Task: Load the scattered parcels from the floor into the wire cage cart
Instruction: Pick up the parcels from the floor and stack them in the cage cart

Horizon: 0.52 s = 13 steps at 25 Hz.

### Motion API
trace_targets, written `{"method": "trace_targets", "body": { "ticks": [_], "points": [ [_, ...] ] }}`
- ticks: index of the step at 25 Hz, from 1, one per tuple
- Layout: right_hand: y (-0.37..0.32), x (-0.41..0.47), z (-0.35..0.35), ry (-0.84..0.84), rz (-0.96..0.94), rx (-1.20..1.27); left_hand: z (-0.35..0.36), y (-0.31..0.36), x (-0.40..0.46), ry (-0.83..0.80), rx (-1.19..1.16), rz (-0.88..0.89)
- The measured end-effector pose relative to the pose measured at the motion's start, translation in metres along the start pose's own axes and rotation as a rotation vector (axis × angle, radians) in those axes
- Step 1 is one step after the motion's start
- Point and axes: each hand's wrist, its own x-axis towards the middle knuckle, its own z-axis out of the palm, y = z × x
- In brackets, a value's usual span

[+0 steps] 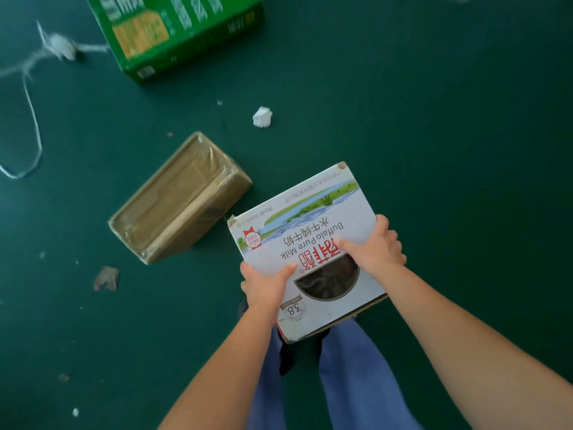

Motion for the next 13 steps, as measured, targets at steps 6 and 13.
{"method": "trace_targets", "body": {
  "ticks": [6, 13],
  "points": [
    [-0.009, -0.136, -0.160, 0.127, 0.006, 0.132, -0.055, 0.096, -0.171, -0.060, 0.115, 0.303],
    [0.014, -0.281, -0.271, 0.301, 0.026, 0.275, -0.112, 0.164, -0.335, -0.158, 0.326, 0.611]
  ]
}}
